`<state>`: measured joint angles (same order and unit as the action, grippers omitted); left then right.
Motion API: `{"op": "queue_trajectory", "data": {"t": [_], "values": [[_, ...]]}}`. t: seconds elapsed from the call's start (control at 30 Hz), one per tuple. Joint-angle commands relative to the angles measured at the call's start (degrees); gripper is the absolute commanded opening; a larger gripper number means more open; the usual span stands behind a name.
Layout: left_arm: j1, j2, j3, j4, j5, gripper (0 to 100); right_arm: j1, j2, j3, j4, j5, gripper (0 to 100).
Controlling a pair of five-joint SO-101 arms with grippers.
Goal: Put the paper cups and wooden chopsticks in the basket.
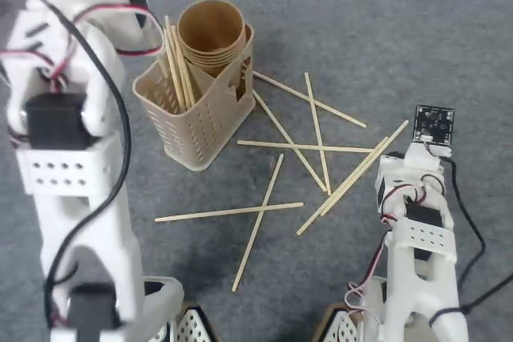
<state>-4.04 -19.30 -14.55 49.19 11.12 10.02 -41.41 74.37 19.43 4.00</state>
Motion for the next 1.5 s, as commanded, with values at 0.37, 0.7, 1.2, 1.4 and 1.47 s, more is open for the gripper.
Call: {"op": "queue_trajectory", "data": {"t": [0.37,0.7,1.2,1.4,1.47], "values": [[3.78,-24.97,51.74,-26.73,-3.52,1,-0.4,-0.92,-0.53,-1.19,0.88,0.8],[3.25,-47.56,69.41,-30.59,-5.27,15,-0.57,-0.92,-0.44,-1.19,0.88,0.8],[15.21,-46.68,61.58,1.14,-21.98,15,-0.48,-0.92,-0.35,-1.19,0.88,0.8],[24.18,-34.02,61.58,9.76,-28.48,15,-0.48,-0.92,-0.35,-1.19,0.88,0.8],[25.05,-28.66,61.58,9.85,-29.8,15,-0.48,-0.92,-0.35,-1.19,0.88,0.8]]}}
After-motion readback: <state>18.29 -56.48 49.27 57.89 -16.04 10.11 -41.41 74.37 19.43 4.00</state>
